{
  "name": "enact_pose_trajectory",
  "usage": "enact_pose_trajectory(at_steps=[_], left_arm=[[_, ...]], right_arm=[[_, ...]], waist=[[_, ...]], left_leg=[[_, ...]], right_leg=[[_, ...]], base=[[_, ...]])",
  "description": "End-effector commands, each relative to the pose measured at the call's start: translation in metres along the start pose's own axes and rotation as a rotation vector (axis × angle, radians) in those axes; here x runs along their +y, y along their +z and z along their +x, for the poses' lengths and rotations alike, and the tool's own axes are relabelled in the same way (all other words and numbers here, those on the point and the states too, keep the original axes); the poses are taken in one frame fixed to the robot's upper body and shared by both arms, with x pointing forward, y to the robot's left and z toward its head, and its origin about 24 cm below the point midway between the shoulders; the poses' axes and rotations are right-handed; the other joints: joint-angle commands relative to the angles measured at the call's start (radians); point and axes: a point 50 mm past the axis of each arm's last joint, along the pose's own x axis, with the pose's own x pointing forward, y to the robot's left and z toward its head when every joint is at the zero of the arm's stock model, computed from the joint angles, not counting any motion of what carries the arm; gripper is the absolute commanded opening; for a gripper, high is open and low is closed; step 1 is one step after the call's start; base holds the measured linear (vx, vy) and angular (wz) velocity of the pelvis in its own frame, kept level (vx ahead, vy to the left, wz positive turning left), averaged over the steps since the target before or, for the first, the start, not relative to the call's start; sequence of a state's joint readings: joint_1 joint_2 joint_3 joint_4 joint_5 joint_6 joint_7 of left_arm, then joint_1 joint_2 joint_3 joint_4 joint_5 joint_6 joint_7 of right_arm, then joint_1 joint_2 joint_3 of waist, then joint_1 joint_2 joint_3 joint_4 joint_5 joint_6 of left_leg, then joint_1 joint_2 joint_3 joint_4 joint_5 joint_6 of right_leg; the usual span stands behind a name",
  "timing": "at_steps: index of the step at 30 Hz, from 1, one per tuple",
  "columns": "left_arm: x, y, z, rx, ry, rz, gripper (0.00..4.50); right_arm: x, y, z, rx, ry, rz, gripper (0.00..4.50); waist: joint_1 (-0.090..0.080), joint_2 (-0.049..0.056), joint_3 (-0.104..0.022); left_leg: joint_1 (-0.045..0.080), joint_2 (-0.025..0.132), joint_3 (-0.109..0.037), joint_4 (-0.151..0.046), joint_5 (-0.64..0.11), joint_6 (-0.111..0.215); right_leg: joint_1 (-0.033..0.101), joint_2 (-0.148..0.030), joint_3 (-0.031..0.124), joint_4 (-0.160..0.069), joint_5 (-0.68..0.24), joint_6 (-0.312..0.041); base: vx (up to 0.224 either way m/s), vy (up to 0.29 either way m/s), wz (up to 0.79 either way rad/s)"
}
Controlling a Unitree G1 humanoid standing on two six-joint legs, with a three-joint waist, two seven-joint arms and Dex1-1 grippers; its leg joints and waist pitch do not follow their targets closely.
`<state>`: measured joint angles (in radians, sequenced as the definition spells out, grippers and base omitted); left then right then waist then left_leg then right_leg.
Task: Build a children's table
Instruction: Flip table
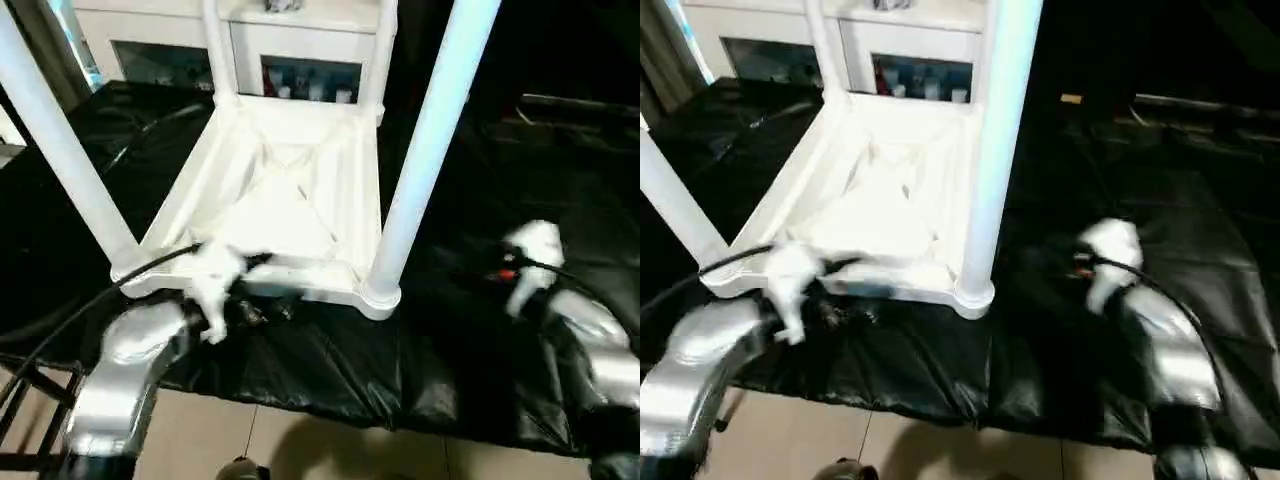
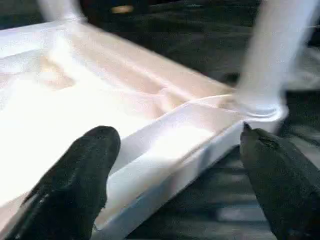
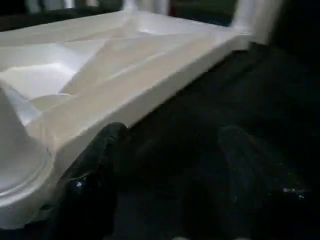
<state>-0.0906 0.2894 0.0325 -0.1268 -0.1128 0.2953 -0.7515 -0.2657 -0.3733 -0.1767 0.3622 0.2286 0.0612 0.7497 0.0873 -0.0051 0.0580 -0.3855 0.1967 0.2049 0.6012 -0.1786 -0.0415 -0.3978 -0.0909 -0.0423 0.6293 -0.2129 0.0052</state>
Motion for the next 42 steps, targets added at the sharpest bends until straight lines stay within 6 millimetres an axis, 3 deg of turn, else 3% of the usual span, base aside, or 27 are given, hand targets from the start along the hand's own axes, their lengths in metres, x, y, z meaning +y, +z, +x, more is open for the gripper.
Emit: enact_pose_trajectory(at_steps=[1,3,4,7,8,9,12,17,19,23,24,27,31,33,37,42], left_arm=[[0.001,0.007,-0.007,-0.050,0.136,-0.001,4.49],[0.000,0.006,-0.011,-0.073,0.232,-0.011,4.50],[0.000,0.006,-0.014,-0.086,0.294,-0.016,4.50],[-0.002,0.006,-0.027,-0.125,0.479,0.013,4.50],[-0.004,0.006,-0.035,-0.127,0.547,0.031,4.50],[-0.005,0.005,-0.038,-0.127,0.573,0.033,4.50],[-0.009,0.004,-0.053,-0.120,0.691,0.042,4.50],[-0.012,0.007,-0.075,-0.122,0.941,0.098,4.50],[-0.008,0.009,-0.086,-0.123,1.091,0.130,4.50],[-0.005,0.002,-0.085,-0.087,1.130,0.084,4.50],[-0.003,0.000,-0.085,-0.084,1.132,0.067,4.50],[0.008,-0.005,-0.080,-0.081,1.087,0.052,4.50],[0.025,-0.005,-0.071,-0.081,1.010,0.086,4.50],[0.042,-0.010,-0.071,-0.035,1.007,0.079,4.50],[0.055,-0.015,-0.070,0.006,0.976,0.058,4.50],[0.064,-0.020,-0.070,0.012,0.974,0.004,4.08]], right_arm=[[0.010,0.009,-0.006,-0.055,-0.004,0.012,3.57],[0.020,0.010,-0.010,-0.083,0.016,0.027,3.94],[0.027,0.012,-0.013,-0.099,0.027,0.038,3.97],[0.052,0.014,-0.023,-0.126,0.133,0.065,4.10],[0.062,0.014,-0.028,-0.131,0.174,0.087,4.26],[0.065,0.014,-0.030,-0.131,0.189,0.095,4.37],[0.074,0.012,-0.036,-0.121,0.226,0.096,4.48],[0.080,0.014,-0.031,-0.104,0.215,0.058,4.48],[0.083,0.014,-0.016,-0.104,0.199,0.030,4.48],[0.091,0.011,0.003,-0.063,0.224,-0.023,4.48],[0.091,0.009,0.007,-0.053,0.219,-0.027,4.48],[0.092,0.004,0.022,-0.015,0.191,-0.040,4.48],[0.094,0.000,0.035,-0.005,0.173,-0.024,4.48],[0.097,0.000,0.043,-0.013,0.166,-0.012,4.48],[0.099,0.000,0.047,-0.038,0.156,0.013,4.31],[0.099,0.000,0.047,-0.064,0.136,0.045,3.92]], waist=[[-0.001,0.016,-0.057],[-0.002,0.006,-0.057],[-0.001,0.017,-0.058],[-0.001,0.012,-0.060],[-0.003,0.035,-0.058],[-0.002,0.028,-0.058],[-0.001,0.037,-0.054],[-0.005,0.034,-0.050],[-0.011,0.035,-0.051],[-0.014,0.027,-0.054],[-0.014,0.030,-0.055],[-0.010,0.023,-0.062],[-0.003,0.030,-0.068],[-0.001,0.032,-0.072],[-0.002,0.035,-0.074],[-0.002,0.036,-0.072]], left_leg=[[0.025,0.038,-0.026,-0.087,-0.312,-0.007],[0.021,0.041,-0.026,-0.086,-0.303,-0.003],[0.021,0.041,-0.027,-0.088,-0.305,0.006],[0.014,0.040,-0.029,-0.088,-0.290,0.021],[0.018,0.040,-0.029,-0.090,-0.317,0.017],[0.014,0.043,-0.033,-0.093,-0.319,0.019],[0.018,0.040,-0.033,-0.097,-0.358,0.009],[0.019,0.039,-0.037,-0.099,-0.407,-0.010],[0.017,0.035,-0.041,-0.097,-0.407,-0.019],[0.017,0.033,-0.042,-0.096,-0.389,-0.017],[0.017,0.033,-0.042,-0.095,-0.384,-0.018],[0.017,0.030,-0.039,-0.092,-0.342,-0.017],[0.018,0.028,-0.037,-0.090,-0.299,-0.016],[0.019,0.027,-0.036,-0.087,-0.263,-0.012],[0.019,0.029,-0.035,-0.087,-0.251,-0.009],[0.021,0.031,-0.034,-0.090,-0.286,-0.018]], right_leg=[[0.031,-0.041,0.034,-0.094,-0.236,-0.172],[0.034,-0.040,0.036,-0.095,-0.198,-0.162],[0.034,-0.038,0.035,-0.098,-0.182,-0.150],[0.039,-0.039,0.033,-0.099,-0.172,-0.134],[0.034,-0.036,0.032,-0.109,-0.189,-0.128],[0.042,-0.037,0.030,-0.109,-0.180,-0.118],[0.032,-0.038,0.030,-0.120,-0.268,-0.107],[0.025,-0.037,0.031,-0.131,-0.367,-0.070],[0.024,-0.036,0.028,-0.131,-0.381,-0.059],[0.022,-0.035,0.030,-0.129,-0.367,-0.053],[0.021,-0.035,0.030,-0.127,-0.358,-0.056],[0.021,-0.031,0.031,-0.118,-0.267,-0.075],[0.024,-0.029,0.031,-0.103,-0.151,-0.102],[0.027,-0.030,0.030,-0.094,-0.085,-0.115],[0.032,-0.035,0.031,-0.088,-0.054,-0.133],[0.032,-0.036,0.032,-0.090,-0.084,-0.149]], base=[[0.000,0.000,0.00],[0.000,0.000,0.00],[0.000,0.000,0.00],[0.000,0.000,0.00],[0.000,0.000,0.00],[0.000,0.000,0.00],[0.000,0.000,0.00],[0.000,0.000,0.00],[0.000,0.000,0.00],[0.000,0.000,0.00],[0.000,0.000,0.00],[0.000,0.000,0.00],[0.000,0.000,0.00],[0.000,0.000,0.00],[0.000,0.000,0.00],[0.000,0.000,0.00]])
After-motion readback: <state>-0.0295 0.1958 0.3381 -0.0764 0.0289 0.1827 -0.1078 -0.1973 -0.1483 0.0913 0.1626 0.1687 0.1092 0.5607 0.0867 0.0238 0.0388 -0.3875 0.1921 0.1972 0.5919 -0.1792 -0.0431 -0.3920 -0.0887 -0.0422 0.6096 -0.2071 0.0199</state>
